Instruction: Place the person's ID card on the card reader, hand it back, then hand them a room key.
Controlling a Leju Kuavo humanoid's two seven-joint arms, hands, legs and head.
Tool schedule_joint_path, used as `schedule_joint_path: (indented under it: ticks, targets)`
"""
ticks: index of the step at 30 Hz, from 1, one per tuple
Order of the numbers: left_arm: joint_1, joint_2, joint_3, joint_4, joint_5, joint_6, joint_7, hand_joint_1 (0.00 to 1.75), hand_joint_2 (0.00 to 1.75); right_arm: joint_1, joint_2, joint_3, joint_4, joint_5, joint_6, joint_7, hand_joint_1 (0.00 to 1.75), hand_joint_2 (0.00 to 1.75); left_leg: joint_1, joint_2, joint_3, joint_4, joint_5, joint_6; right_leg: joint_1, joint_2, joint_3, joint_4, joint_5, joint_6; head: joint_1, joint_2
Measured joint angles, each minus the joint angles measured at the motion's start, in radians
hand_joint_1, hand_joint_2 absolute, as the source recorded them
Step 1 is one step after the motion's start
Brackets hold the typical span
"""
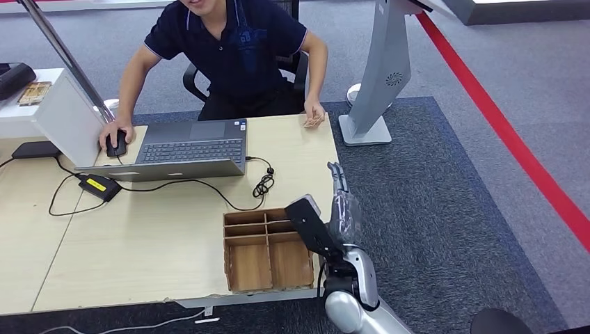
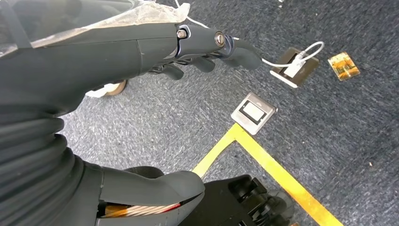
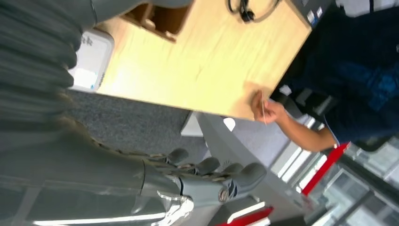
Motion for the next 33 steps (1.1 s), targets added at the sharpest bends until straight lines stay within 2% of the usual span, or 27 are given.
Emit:
schedule_joint_path:
  ticks: [9, 16, 33]
  targets:
    - [-0.005, 0.001, 0.000, 0.000, -0.016, -0.013, -0.002, 0.00, 1.75, 0.002, -0.008, 0.019, -0.003, -0.005, 0.066, 0.010, 0.00, 1.75, 0.000, 0.000, 0.000, 0.000, 0.000, 0.000, 0.000, 0.000, 0.000, 0.000, 0.000, 0.000, 0.000, 0.000]
    - [-0.010, 0.002, 0.000, 0.000, -0.024, -0.020, -0.005, 0.00, 1.75, 0.003, -0.011, 0.027, -0.007, 0.004, 0.079, 0.013, 0.00, 1.75, 0.000, 0.000, 0.000, 0.000, 0.000, 0.000, 0.000, 0.000, 0.000, 0.000, 0.000, 0.000, 0.000, 0.000]
    - [-0.016, 0.011, 0.000, 0.000, -0.049, -0.034, -0.011, 0.00, 1.75, 0.005, -0.021, 0.049, -0.014, 0.096, 0.147, 0.041, 0.00, 1.75, 0.000, 0.000, 0.000, 0.000, 0.000, 0.000, 0.000, 0.000, 0.000, 0.000, 0.000, 0.000, 0.000, 0.000]
